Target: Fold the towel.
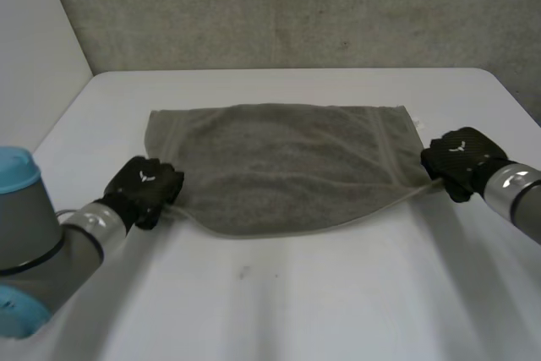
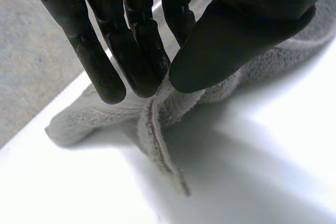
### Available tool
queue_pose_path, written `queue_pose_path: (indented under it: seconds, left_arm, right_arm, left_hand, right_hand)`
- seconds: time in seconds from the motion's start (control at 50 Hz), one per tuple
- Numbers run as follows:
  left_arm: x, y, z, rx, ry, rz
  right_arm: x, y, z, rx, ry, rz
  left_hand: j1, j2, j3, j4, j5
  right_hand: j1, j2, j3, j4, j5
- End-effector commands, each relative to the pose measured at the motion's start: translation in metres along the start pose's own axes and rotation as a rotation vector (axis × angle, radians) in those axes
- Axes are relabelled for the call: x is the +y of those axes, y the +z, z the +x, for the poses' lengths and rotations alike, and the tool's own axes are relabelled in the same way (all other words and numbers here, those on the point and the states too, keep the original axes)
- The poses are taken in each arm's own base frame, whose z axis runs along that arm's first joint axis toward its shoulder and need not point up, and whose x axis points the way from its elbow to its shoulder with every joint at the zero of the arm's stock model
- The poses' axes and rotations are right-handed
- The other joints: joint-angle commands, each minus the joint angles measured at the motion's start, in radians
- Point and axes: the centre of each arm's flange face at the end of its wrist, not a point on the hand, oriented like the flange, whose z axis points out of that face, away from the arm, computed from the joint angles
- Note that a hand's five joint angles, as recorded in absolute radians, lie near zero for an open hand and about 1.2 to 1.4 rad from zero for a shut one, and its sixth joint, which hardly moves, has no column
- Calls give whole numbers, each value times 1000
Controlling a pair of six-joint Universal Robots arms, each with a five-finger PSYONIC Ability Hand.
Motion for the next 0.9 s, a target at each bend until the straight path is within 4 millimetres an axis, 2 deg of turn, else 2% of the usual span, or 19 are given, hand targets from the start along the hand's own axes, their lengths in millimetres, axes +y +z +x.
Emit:
queue_pose_path:
  seconds: [0.02, 0.06, 0.08, 0.12, 0.16, 0.3, 0.34, 0.36, 0.38, 0.4, 0.44, 0.46, 0.5, 0.52, 0.6, 0.64, 0.72, 0.78, 0.9]
  left_arm:
    - [-15, -53, 3, 13, -7, -61]
    - [-19, -66, 3, 12, -16, -75]
    - [-19, -66, 3, 12, -16, -75]
    - [-35, -100, 4, 7, -20, -77]
    - [-47, -118, 5, 4, -14, -58]
    - [-63, -114, -4, 6, 8, 30]
    - [-63, -105, -9, 7, 9, 42]
    - [-57, -90, -12, 20, 1, 33]
    - [-52, -74, -16, 25, -1, 29]
    - [-52, -74, -16, 25, -2, 29]
    - [-50, -42, -24, 26, 8, 44]
    - [-50, -42, -24, 26, 8, 44]
    - [-48, -8, -36, 25, 12, 57]
    - [-48, -8, -36, 25, 12, 57]
    - [-46, 29, -41, 39, 17, 71]
    - [-43, 64, -45, 43, 29, 92]
    - [-39, 89, -51, 27, 36, 101]
    - [-34, 112, -57, 4, 43, 114]
    - [-31, 132, -62, -12, 58, 138]
  right_arm:
    - [-11, -44, 23, 5, 25, -92]
    - [-17, -70, 30, -10, 24, -139]
    - [-17, -71, 30, -10, 24, -139]
    - [-24, -96, 31, -38, -13, -183]
    - [-30, -111, 29, -58, -70, -200]
    - [-34, -104, 30, -49, -103, -123]
    - [-22, -78, 32, -50, -77, -96]
    - [-22, -78, 32, -50, -77, -96]
    - [-15, -62, 34, -42, -59, -88]
    - [-14, -61, 34, -41, -59, -88]
    - [-8, -32, 43, 4, -35, -57]
    - [-8, -32, 43, 4, -35, -56]
    - [-10, -5, 39, 18, -15, -26]
    - [-10, -5, 39, 18, -15, -26]
    - [-10, 36, 34, 55, 10, 9]
    - [-9, 47, 37, 80, 18, 28]
    - [-9, 79, 40, 155, 50, 105]
    - [-13, 93, 43, 215, 53, 155]
    - [-10, 110, 45, 284, 44, 167]
  left_hand:
    - [239, 178, 179, 176, 187]
    - [239, 178, 179, 176, 187]
    - [239, 178, 179, 176, 187]
    - [239, 178, 179, 176, 187]
    - [239, 178, 179, 176, 187]
    - [239, 178, 179, 176, 187]
    - [239, 178, 179, 176, 187]
    - [239, 178, 179, 176, 187]
    - [239, 178, 179, 176, 187]
    - [239, 178, 179, 176, 187]
    - [239, 178, 179, 176, 187]
    - [239, 178, 179, 176, 187]
    - [239, 178, 179, 176, 187]
    - [239, 178, 179, 176, 187]
    - [239, 178, 179, 176, 187]
    - [239, 178, 179, 176, 187]
    - [239, 178, 179, 176, 187]
    - [239, 178, 179, 176, 187]
    - [239, 178, 179, 176, 187]
  right_hand:
    - [4, 181, 180, 179, 187]
    - [4, 181, 180, 179, 187]
    - [4, 181, 180, 179, 187]
    - [4, 181, 180, 179, 187]
    - [4, 181, 180, 179, 187]
    - [4, 181, 180, 179, 187]
    - [4, 181, 180, 179, 187]
    - [4, 181, 180, 179, 187]
    - [4, 181, 180, 179, 187]
    - [4, 181, 180, 179, 187]
    - [4, 181, 180, 179, 187]
    - [4, 181, 180, 179, 187]
    - [4, 181, 180, 179, 187]
    - [4, 181, 180, 179, 187]
    - [4, 181, 180, 179, 187]
    - [4, 181, 180, 179, 187]
    - [4, 181, 180, 179, 187]
    - [4, 181, 180, 179, 187]
    - [4, 181, 180, 179, 187]
